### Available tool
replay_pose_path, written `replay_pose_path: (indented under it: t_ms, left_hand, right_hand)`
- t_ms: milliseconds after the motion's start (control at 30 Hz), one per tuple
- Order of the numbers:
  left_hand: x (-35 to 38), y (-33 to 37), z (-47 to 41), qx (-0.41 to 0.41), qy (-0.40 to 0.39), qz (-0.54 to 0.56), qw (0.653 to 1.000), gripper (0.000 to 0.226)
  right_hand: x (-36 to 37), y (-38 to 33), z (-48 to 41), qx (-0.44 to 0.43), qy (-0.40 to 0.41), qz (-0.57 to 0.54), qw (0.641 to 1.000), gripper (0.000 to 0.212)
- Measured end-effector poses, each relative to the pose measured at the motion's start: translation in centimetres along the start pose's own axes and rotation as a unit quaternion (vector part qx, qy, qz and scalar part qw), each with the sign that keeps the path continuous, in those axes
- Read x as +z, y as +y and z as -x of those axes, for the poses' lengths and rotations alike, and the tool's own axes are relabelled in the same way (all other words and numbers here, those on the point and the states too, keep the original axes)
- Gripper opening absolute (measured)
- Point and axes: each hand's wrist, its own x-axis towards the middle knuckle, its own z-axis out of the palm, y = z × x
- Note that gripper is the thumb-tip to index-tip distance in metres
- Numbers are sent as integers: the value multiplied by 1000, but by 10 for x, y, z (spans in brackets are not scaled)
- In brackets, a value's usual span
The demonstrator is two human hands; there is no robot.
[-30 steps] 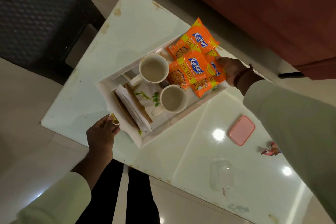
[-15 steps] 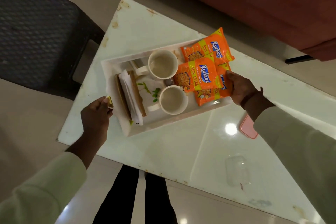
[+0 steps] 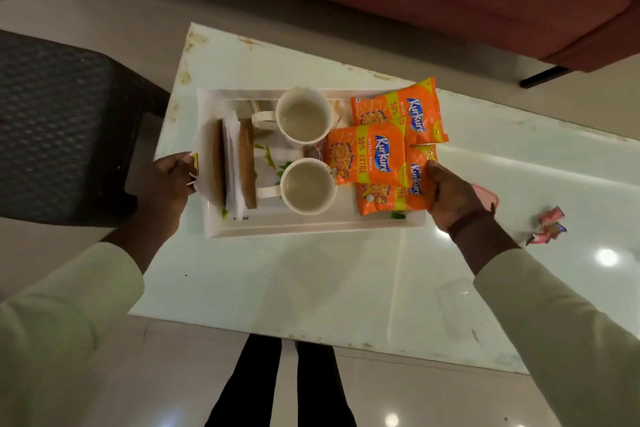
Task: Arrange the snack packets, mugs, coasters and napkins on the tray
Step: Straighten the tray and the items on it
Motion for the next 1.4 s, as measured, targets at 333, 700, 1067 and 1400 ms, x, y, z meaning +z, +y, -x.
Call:
replay_pose_path:
  t_ms: [333, 700, 1067, 1400]
  left_hand:
    - [9, 20, -23, 40, -64, -73, 994, 12]
    - [4, 4, -66, 29, -73, -109, 991, 13]
    - [5, -1, -68, 25, -76, -102, 992, 22]
    - [9, -2, -68, 26, -67, -108, 992, 17]
  right_hand:
    - [-12, 37, 20, 7, 48, -46, 998, 46]
    - [-1, 46, 18, 23, 41, -66, 997, 46]
    - [2, 45, 19, 28, 65, -56, 996, 45]
    - [3, 48, 16, 26, 64, -74, 995, 47]
